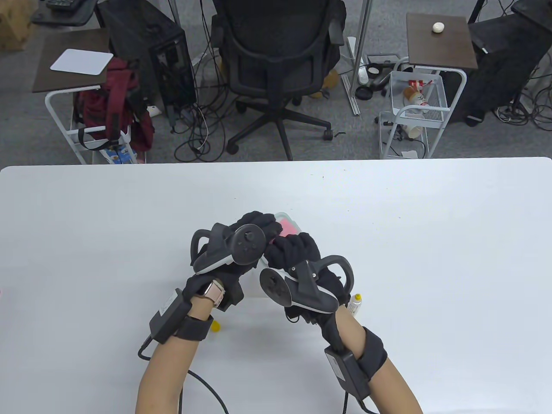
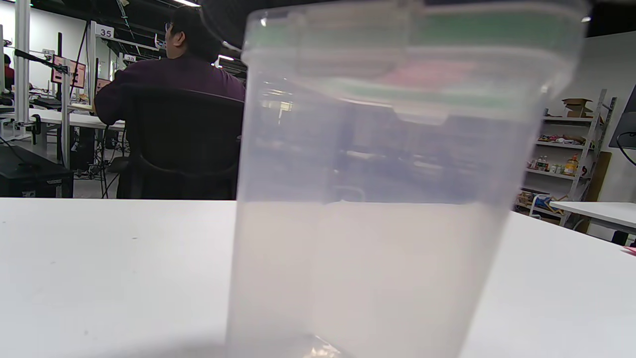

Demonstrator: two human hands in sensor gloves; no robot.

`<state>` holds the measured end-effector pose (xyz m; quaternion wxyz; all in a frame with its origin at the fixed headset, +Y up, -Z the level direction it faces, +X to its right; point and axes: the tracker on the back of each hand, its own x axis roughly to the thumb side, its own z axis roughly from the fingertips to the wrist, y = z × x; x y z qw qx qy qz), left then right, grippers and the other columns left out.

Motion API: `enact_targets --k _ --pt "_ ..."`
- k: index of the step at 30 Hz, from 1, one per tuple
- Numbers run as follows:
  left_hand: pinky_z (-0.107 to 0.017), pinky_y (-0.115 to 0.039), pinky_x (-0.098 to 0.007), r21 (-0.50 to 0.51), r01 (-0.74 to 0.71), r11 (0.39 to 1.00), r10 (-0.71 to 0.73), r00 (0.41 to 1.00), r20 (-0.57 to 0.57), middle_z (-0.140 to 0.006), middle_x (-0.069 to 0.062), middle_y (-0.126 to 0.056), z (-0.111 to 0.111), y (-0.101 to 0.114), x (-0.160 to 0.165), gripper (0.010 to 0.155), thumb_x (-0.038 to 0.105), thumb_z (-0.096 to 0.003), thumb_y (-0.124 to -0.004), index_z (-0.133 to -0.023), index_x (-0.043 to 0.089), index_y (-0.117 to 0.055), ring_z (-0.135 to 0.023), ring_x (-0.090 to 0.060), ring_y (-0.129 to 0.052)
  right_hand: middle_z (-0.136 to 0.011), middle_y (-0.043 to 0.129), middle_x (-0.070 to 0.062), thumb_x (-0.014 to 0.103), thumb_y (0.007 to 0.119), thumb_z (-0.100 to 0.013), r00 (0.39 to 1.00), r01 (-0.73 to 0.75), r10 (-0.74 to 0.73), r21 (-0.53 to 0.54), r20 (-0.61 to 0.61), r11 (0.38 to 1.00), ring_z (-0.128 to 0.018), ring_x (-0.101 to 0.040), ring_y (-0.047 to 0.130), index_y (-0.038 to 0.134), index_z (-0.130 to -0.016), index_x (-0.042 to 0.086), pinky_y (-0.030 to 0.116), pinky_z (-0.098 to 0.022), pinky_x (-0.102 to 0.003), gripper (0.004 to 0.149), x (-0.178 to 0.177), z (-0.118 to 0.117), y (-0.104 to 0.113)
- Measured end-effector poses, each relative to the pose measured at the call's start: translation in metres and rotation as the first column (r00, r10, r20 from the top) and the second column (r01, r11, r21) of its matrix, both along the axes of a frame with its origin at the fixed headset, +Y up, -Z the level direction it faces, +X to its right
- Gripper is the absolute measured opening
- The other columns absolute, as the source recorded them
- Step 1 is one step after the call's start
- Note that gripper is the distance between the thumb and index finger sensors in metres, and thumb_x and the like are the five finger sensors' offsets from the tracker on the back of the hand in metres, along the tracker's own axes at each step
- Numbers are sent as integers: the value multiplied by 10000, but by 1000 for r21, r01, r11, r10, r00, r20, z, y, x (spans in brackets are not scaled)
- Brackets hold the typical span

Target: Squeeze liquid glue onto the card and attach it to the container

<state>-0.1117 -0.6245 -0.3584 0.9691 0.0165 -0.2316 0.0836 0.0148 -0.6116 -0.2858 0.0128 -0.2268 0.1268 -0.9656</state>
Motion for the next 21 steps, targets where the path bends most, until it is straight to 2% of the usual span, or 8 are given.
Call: enact_targets --k 5,8,10,12,16,21 --pt "-825 -630 -348 1 1 1000 -1 1000 -1 -1129 150 -669 0 0 0 447 343 -538 -686 -983 384 -680 -1093 -196 -675 -1021 793 32 361 641 -568 996 90 -89 -62 16 994 -955 -265 810 760 -903 268 615 -796 -497 367 8 -8 2" --pt "-824 -631 -347 4 3 1000 -3 1000 0 -1128 151 -669 0 0 0 446 341 -540 -686 -984 383 -679 -1093 -196 -675 -1035 772 23 356 638 -570 988 -15 12 14 157 1000 -968 -270 798 736 -927 261 602 -809 -493 382 11 -17 -3" --pt "-824 -631 -348 5 3 1000 -3 1000 1 -1128 149 -670 0 0 1 445 343 -541 -684 -984 382 -679 -1092 -196 -676 -1037 764 32 360 635 -569 983 -45 37 42 178 998 -958 -252 807 721 -933 270 608 -809 -483 384 13 -19 -5" --pt "-825 -630 -348 6 3 1000 -3 1000 0 -1127 153 -671 0 0 0 446 344 -541 -684 -984 384 -678 -1093 -195 -676 -1033 774 5 345 646 -568 987 -9 2 42 162 999 -953 -282 804 739 -930 242 606 -804 -494 388 11 -18 -6" --pt "-825 -628 -350 5 -4 1000 4 1000 2 -1129 149 -670 0 -1 0 445 342 -542 -685 -984 382 -680 -1094 -197 -673 -1034 774 6 354 637 -568 987 -73 65 50 147 996 -951 -276 809 732 -940 240 618 -802 -489 400 7 -14 -5" --pt "-825 -628 -346 0 -10 1000 10 1000 1 -1128 154 -669 0 -1 0 444 345 -541 -685 -984 386 -678 -1095 -192 -671 -1007 804 10 355 642 -563 1000 -2 2 5 24 1000 -929 -277 831 763 -906 245 638 -787 -491 381 2 -2 0"
